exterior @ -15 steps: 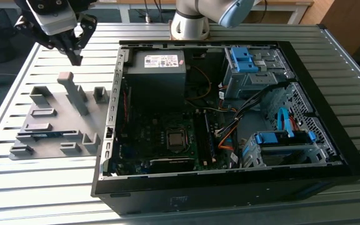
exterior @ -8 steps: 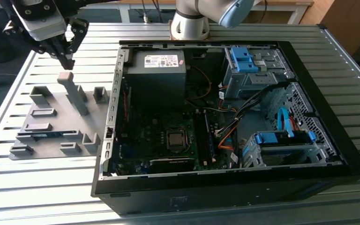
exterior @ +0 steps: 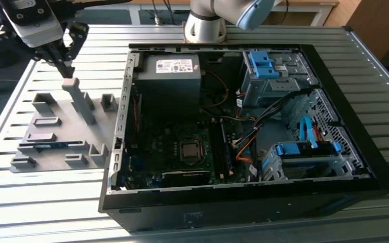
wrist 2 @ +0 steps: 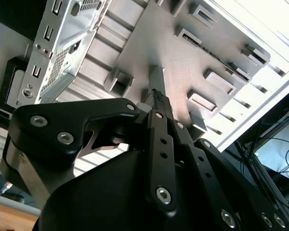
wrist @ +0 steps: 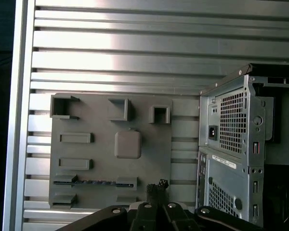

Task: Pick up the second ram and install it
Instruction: 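Reach for the second ram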

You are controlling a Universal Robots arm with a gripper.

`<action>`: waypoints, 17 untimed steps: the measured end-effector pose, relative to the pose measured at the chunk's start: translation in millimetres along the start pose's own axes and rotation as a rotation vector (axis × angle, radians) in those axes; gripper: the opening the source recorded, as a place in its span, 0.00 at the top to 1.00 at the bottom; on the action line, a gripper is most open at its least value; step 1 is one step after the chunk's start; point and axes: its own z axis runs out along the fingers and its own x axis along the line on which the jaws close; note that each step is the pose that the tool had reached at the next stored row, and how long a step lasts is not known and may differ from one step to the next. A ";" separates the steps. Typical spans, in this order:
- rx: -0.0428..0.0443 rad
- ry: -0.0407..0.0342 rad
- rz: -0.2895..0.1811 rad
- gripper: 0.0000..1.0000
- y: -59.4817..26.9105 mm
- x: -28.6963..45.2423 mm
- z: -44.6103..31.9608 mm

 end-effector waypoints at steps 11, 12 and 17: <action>-0.0004 0.0011 -0.025 0.89 0.1 7.1 0.6; -0.0004 0.0011 -0.025 0.89 0.1 9.8 0.8; -0.0004 0.0011 -0.025 0.89 0.3 24.2 1.5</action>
